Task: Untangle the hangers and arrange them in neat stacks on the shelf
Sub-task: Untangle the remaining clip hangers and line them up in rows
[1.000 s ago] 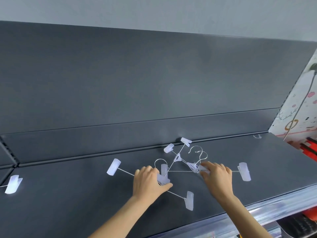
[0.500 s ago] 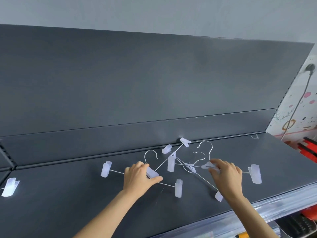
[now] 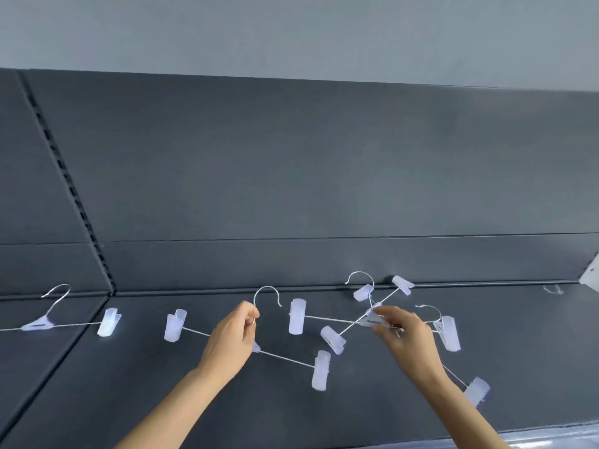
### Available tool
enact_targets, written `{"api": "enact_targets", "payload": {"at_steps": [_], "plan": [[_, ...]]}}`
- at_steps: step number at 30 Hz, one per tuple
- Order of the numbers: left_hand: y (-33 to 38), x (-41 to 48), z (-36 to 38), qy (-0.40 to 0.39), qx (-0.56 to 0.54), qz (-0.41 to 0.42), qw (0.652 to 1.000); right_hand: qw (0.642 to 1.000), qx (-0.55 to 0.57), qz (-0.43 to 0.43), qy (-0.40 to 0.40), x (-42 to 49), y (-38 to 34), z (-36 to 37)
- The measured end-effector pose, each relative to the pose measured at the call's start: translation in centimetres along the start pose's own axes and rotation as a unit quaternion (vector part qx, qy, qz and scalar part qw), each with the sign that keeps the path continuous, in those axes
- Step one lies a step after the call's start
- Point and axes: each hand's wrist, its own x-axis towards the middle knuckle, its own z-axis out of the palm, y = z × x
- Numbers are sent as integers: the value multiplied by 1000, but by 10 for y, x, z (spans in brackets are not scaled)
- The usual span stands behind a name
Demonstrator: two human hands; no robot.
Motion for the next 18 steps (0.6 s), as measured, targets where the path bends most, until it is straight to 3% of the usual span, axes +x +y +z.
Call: {"api": "enact_targets", "payload": {"at_steps": [9, 13, 18], "plan": [[-73, -38, -112, 137, -46, -118, 982, 990, 32, -62, -122, -4, -74, 90], [-120, -62, -171, 221, -55, -140, 964, 985, 46, -75, -146, -11, -121, 149], [-188, -94, -250, 269, -53, -156, 949, 974, 8, -122, -192, -22, -187, 240]]}}
